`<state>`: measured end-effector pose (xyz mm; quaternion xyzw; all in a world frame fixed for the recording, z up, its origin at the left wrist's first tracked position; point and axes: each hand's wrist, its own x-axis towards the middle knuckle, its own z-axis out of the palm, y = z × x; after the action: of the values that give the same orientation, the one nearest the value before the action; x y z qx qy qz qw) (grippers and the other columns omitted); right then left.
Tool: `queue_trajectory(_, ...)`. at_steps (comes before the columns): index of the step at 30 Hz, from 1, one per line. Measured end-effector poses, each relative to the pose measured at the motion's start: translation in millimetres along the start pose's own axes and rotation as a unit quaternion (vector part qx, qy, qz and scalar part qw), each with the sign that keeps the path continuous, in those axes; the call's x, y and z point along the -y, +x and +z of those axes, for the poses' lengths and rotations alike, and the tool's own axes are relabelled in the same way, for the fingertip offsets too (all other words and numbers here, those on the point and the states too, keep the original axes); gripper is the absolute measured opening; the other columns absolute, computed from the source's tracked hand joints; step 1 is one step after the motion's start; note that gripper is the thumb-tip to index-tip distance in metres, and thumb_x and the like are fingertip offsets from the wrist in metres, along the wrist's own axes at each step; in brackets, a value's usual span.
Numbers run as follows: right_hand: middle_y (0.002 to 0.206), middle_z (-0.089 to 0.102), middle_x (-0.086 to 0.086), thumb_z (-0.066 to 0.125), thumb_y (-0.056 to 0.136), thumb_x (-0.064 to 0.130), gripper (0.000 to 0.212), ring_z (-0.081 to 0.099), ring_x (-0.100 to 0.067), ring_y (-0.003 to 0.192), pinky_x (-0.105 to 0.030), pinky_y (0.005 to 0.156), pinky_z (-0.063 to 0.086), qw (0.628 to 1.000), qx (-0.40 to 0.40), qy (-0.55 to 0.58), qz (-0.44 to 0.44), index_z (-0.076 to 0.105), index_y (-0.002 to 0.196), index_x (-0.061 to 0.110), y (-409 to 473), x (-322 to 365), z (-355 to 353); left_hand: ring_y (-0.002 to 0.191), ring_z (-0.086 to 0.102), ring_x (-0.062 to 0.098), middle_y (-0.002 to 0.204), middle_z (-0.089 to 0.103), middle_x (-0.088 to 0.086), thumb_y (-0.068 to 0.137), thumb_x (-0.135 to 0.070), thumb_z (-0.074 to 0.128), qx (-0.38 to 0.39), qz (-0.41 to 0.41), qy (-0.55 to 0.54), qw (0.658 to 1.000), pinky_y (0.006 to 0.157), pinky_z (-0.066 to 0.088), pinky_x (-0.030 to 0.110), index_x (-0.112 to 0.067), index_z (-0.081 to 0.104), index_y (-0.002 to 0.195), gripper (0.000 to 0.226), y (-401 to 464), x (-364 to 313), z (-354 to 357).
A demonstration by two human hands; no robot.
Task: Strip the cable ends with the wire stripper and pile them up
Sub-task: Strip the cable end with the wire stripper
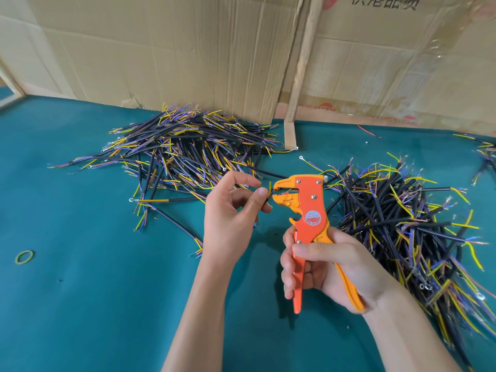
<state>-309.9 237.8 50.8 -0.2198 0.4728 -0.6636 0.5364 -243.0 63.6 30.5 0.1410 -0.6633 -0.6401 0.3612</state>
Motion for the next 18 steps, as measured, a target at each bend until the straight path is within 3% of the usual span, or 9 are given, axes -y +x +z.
queue_trajectory(11,0.075,0.053,-0.019,0.069,0.089,0.011,0.012,0.057,-0.033,0.062,-0.046,0.062,0.055,1.0,-0.009,-0.01,0.002,0.059,0.09,0.006,2.3,-2.9,-0.1,0.049,0.054,0.01,0.065,0.073,0.005,0.094,-0.013,0.069,-0.003,0.002,0.009,1.0,0.049,0.043,0.019,-0.014,0.061,0.095,0.008,1.2,1.0,-1.6)
queue_trajectory(18,0.07,0.051,-0.017,0.07,0.087,0.015,0.015,0.054,-0.032,0.057,-0.044,0.059,0.054,1.0,-0.013,-0.008,0.0,0.058,0.085,0.007,2.8,-2.5,1.4,0.05,0.056,0.01,0.066,0.073,0.006,0.091,-0.019,0.068,-0.001,-0.004,-0.005,1.0,0.049,0.043,0.018,-0.015,0.061,0.096,0.01,1.6,-0.4,-1.7)
